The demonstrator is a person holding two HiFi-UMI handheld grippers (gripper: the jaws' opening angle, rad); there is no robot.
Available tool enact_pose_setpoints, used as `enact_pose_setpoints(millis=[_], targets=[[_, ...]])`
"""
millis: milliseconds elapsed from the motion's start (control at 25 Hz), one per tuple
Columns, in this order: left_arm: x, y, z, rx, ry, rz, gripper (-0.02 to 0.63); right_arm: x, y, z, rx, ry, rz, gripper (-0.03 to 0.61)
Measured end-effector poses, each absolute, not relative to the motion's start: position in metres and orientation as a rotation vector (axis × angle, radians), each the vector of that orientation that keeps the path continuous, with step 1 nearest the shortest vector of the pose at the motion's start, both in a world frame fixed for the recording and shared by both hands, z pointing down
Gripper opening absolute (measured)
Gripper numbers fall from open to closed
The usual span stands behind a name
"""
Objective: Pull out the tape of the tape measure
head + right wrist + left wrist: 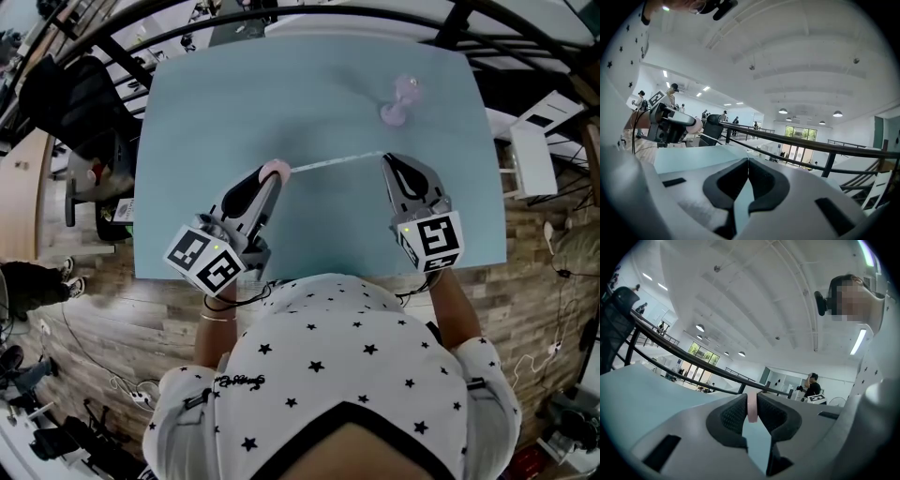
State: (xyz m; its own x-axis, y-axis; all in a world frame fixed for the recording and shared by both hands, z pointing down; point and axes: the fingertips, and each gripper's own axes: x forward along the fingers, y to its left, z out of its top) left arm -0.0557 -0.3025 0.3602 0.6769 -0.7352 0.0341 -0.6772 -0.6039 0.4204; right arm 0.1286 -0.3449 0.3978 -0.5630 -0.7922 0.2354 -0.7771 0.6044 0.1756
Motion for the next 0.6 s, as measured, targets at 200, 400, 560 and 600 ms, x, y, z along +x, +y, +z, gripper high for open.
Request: enact_pose_setpoints(millis=[200, 400, 560, 600], targets=[[-0.061, -0.305, 0.361, 2.488, -1.129, -0.195, 0.086, 0.124, -0.343, 0.392, 1.284, -2.592, -0.034, 0.003], [-0.064, -0.307, 0.361, 2.502, -1.173, -0.163, 0.086, 0.12, -0.339, 0.387, 1.278, -2.637, 0.007, 0.003], [-0.067, -0.309, 0.361, 2.519, -1.218, -0.137, 0.086, 0.116, -0.337, 0.384, 1.27, -2.658, 0.0, 0.003], [-0.068, -0.309, 0.361, 2.52, -1.22, -0.139, 0.086, 0.115, -0.337, 0.384, 1.272, -2.661, 0.005, 0.003]])
